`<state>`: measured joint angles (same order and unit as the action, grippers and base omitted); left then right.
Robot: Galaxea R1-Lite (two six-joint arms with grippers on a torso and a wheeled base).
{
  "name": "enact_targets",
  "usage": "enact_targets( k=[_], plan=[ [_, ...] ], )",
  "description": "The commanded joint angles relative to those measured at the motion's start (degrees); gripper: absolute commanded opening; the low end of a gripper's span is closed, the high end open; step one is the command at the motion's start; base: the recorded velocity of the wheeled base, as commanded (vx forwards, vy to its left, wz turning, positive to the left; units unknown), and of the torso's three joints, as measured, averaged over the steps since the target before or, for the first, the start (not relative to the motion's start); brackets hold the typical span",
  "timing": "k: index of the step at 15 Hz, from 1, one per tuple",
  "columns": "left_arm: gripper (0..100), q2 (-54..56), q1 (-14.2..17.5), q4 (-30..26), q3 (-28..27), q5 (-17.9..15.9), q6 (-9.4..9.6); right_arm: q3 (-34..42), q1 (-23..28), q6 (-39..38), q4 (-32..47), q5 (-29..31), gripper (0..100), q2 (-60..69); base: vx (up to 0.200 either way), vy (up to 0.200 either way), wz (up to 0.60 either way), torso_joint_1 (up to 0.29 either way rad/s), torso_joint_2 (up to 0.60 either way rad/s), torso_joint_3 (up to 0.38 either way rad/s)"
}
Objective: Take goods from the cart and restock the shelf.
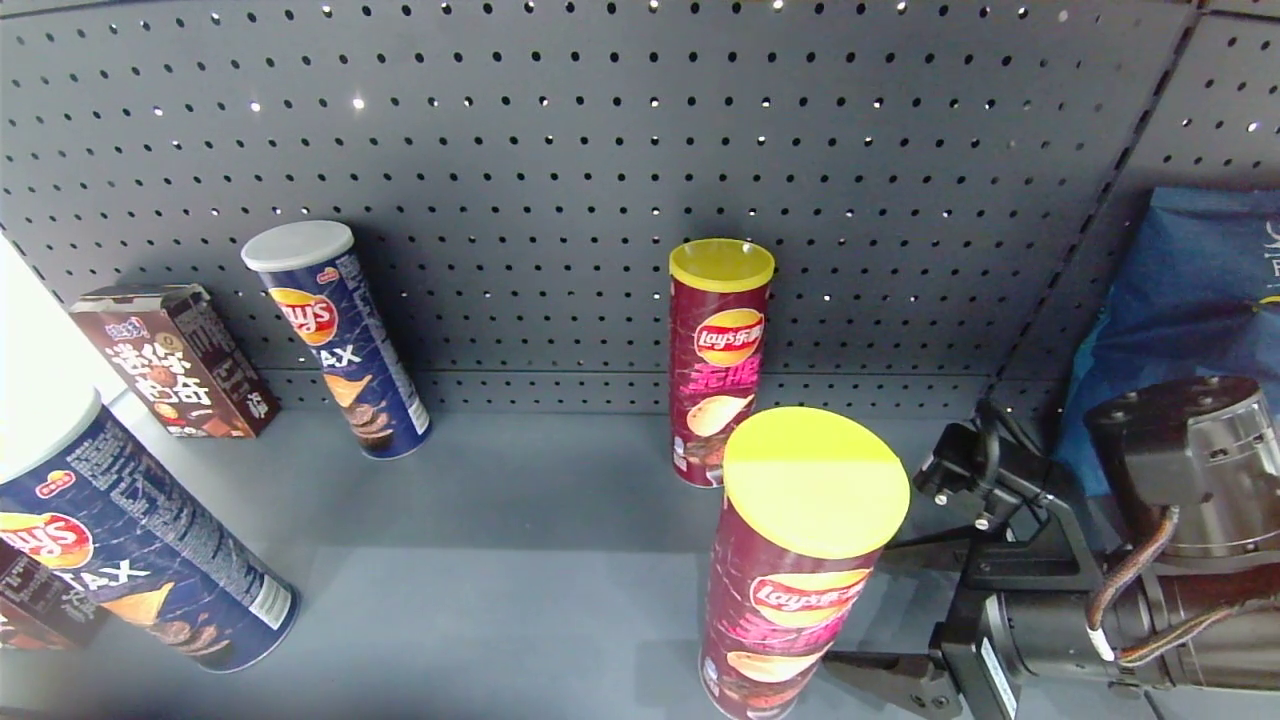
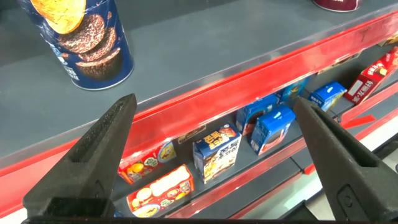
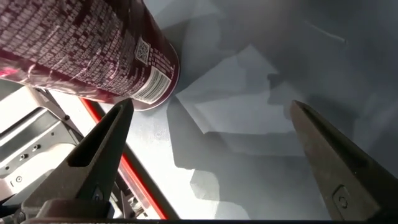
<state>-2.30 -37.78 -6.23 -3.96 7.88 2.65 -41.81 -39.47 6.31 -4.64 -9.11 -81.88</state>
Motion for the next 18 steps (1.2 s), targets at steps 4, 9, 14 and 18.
enact_targets(
  k=[4, 9, 14, 18],
  plan=[
    [100, 0.02, 0.07, -0.01, 0.01, 0.04, -0.01, -1.34, -0.17, 0.01, -0.01, -0.03, 100, -1.70, 0.000, 0.000, 0.00, 0.000, 0.00, 0.000],
    [100, 0.02, 0.07, -0.01, 0.01, 0.04, -0.01, -1.52, -0.43, 0.01, -0.01, -0.03, 100, -1.96, 0.000, 0.000, 0.00, 0.000, 0.00, 0.000],
    [100, 0.02, 0.07, -0.01, 0.01, 0.04, -0.10, -1.69, -1.48, 0.01, -0.01, -0.03, 100, -2.75, 0.000, 0.000, 0.00, 0.000, 0.00, 0.000],
    [100, 0.02, 0.07, -0.01, 0.01, 0.04, -0.10, -1.69, -1.48, 0.01, -0.01, -0.03, 100, -3.19, 0.000, 0.000, 0.00, 0.000, 0.00, 0.000]
  ],
)
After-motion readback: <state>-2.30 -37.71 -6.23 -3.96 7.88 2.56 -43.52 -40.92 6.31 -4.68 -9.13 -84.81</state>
